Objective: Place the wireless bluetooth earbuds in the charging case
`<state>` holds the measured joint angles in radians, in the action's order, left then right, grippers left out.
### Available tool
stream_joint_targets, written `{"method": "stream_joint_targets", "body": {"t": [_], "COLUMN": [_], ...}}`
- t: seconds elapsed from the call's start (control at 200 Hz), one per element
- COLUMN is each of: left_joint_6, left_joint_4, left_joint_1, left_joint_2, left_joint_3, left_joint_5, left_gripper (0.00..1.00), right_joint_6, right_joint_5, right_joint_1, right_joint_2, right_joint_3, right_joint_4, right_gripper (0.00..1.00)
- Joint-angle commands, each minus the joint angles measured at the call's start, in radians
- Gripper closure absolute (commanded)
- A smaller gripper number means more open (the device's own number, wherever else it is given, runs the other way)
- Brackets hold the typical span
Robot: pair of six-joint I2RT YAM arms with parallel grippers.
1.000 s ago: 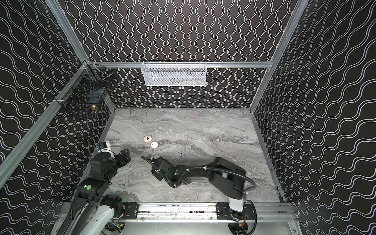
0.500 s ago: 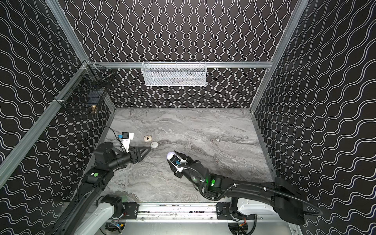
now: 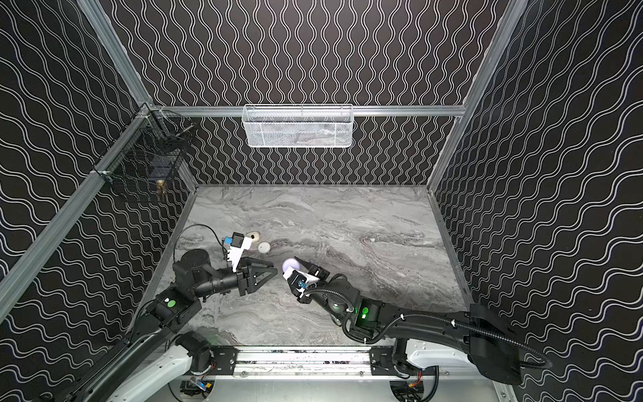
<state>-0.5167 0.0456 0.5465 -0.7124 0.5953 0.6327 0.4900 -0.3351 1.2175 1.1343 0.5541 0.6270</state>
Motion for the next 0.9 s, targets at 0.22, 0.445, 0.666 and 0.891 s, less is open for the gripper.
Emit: {"method": "stream_joint_targets", "body": {"t": [0.22, 0.445, 0.666, 0.891], "left_joint_6": [0.018, 0.024, 0.036, 0.036], "left_joint_4": [-0.052, -0.047, -0.022, -0.036], "left_joint_1": [0.048, 0.071, 0.082, 0.083], "left_joint_2": [-0.024, -0.041, -0.043, -0.041], "left_joint_3": [0.023, 0.024, 0.035, 0.029], "left_joint_5": [-0.022, -0.040, -0.058, -0.052], "left_gripper": [0.61, 0.66, 0.75, 0.98], "right_joint_6": [0.007, 0.018, 0.028, 0.020], "right_joint_5": [0.064, 0.037, 0.025, 0.037], "right_joint_1": [0.003, 0.002, 0.002, 0.002], "right_joint_2": [0.032, 0.068, 0.087, 0.086], "right_joint_3": [0.020, 0.039, 0.046, 0.051], "right_joint_4": [0.079, 0.109, 0.133, 0.132], "right_gripper": [0.73, 0.75, 0.76, 0.61]}}
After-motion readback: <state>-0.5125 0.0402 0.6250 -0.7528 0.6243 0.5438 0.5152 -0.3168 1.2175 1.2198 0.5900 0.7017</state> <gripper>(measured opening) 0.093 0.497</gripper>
